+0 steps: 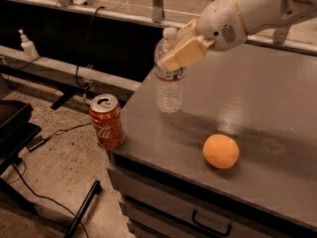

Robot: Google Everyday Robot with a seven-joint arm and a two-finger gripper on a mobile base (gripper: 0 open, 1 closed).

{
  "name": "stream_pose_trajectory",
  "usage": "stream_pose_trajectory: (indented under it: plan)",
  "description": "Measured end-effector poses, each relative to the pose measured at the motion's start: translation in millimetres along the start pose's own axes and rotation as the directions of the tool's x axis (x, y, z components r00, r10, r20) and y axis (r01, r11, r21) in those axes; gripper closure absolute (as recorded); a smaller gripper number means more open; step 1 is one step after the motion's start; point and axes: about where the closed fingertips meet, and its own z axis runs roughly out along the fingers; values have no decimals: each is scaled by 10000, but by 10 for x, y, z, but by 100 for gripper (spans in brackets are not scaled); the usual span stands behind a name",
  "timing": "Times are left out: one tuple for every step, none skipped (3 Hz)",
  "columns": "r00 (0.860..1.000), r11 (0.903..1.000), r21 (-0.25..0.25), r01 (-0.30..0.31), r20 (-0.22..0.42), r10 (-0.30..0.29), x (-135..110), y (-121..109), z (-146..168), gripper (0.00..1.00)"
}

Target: Move water bottle near coke can

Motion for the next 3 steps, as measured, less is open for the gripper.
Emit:
stream_pose_trajectory:
  plan:
    - [9988,9989,17,466,-142,-466,-43,418,137,100]
    - [9989,9990,-49,439,-188,-440,-21,441,166,100]
    - [9988,9988,-179,448,224,-444,-14,463,198,100]
